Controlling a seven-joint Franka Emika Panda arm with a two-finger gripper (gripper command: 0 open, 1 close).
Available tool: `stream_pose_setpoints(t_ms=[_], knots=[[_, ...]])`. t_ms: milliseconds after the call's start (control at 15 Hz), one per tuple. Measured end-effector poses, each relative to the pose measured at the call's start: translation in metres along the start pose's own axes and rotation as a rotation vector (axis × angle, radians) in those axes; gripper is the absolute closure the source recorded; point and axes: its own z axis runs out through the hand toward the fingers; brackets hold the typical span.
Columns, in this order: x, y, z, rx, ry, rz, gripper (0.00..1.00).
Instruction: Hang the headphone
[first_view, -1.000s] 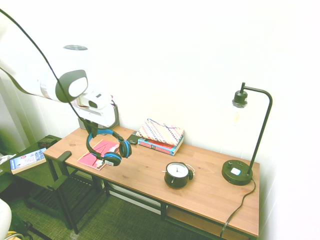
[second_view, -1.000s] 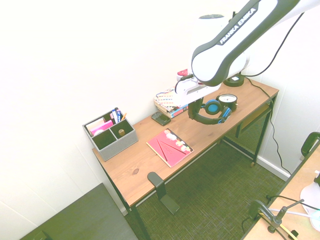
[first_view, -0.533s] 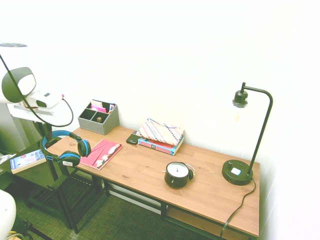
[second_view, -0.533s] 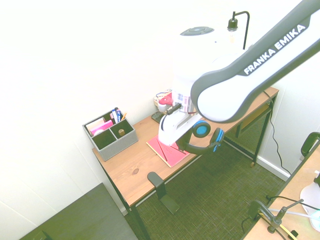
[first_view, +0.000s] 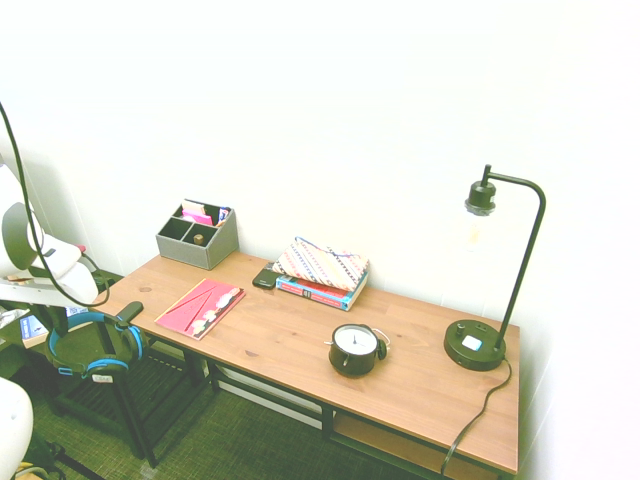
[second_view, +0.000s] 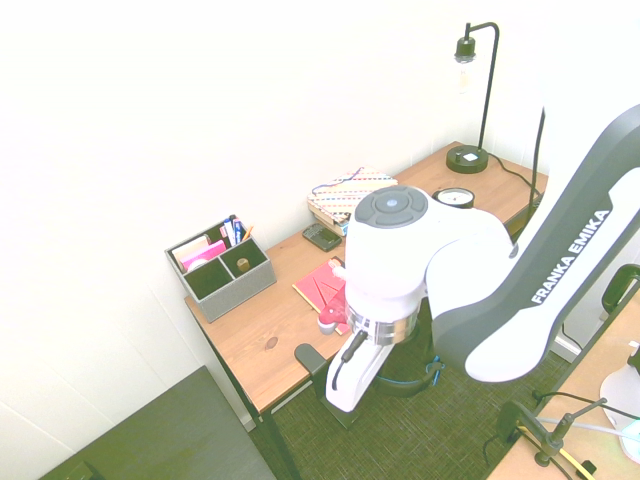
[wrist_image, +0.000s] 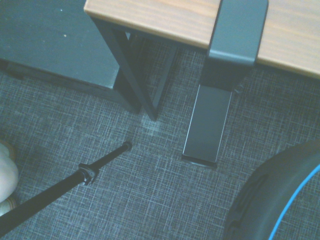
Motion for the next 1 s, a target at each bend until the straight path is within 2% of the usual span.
stream_pose_setpoints(t_ms=[200, 533, 867, 933, 1000], knots=[[0.007, -0.027, 0.029, 0.003, -0.016, 0.021, 1.00], [0.007, -0.069, 0.117, -0.011, -0.078, 0.036, 1.00], [0.006, -0.081, 0.156, -0.050, 0.008, 0.055, 1.00], [0.003, -0.081, 0.158, -0.058, 0.020, 0.063, 0.00], [0.002, -0.081, 0.160, -0.066, 0.032, 0.074, 0.00]])
